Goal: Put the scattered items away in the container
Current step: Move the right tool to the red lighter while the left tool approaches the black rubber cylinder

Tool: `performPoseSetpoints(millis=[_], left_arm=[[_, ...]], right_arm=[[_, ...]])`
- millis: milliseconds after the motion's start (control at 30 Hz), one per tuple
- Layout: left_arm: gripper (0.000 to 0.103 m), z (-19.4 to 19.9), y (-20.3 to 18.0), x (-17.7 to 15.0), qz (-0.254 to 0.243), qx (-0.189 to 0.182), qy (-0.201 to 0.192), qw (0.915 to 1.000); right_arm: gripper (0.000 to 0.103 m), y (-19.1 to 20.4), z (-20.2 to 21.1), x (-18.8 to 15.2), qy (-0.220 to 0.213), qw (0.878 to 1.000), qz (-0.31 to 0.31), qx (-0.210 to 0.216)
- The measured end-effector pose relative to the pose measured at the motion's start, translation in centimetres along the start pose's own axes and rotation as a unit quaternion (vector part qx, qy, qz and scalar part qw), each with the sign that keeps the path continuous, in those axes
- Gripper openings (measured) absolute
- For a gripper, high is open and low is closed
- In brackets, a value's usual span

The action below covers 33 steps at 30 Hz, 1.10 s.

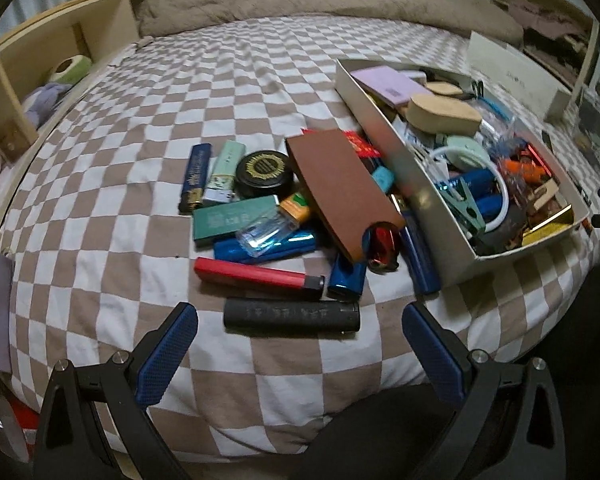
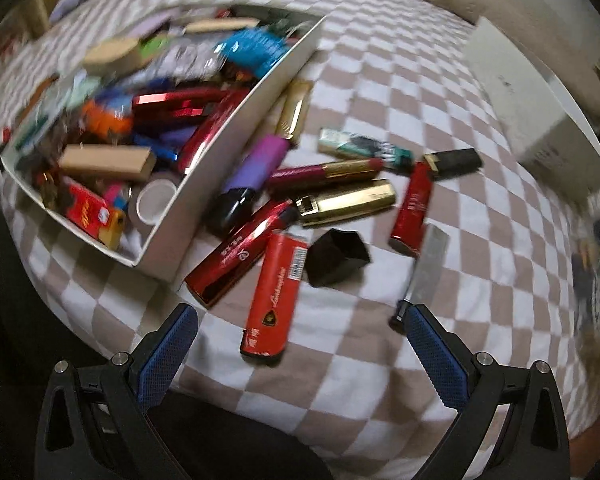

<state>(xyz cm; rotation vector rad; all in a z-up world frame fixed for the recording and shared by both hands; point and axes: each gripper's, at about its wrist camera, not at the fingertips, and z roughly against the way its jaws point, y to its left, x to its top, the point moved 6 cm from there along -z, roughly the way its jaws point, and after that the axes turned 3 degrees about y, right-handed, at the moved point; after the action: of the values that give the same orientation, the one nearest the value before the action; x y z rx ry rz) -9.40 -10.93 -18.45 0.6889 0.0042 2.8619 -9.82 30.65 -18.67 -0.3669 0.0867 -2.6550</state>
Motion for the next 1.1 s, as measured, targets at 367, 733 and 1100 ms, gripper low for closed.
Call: performPoseSetpoints(millis=[367,733,1100], left_arm=[[0.103,-2.5,0.9,-0.3,0.012,0.020,0.032,0.9992],[0.103,-3.3,1.1,-0.2,0.000,0.046,0.034,0.9983],[0.103,-2.9,0.8,-0.3,-0.023,0.079,0.010,0.9965]], right_arm=[[0.103,-9.2,-0.8,-3.5,0.011,0.989,-0.120,-0.080],[0.103,-5.1,1.0,-2.6,-0.029,0.994,-0.099,-0.019],[0.103,-1.4,-0.5,-1.1,-0.019,0.990,-0.095,0.103]])
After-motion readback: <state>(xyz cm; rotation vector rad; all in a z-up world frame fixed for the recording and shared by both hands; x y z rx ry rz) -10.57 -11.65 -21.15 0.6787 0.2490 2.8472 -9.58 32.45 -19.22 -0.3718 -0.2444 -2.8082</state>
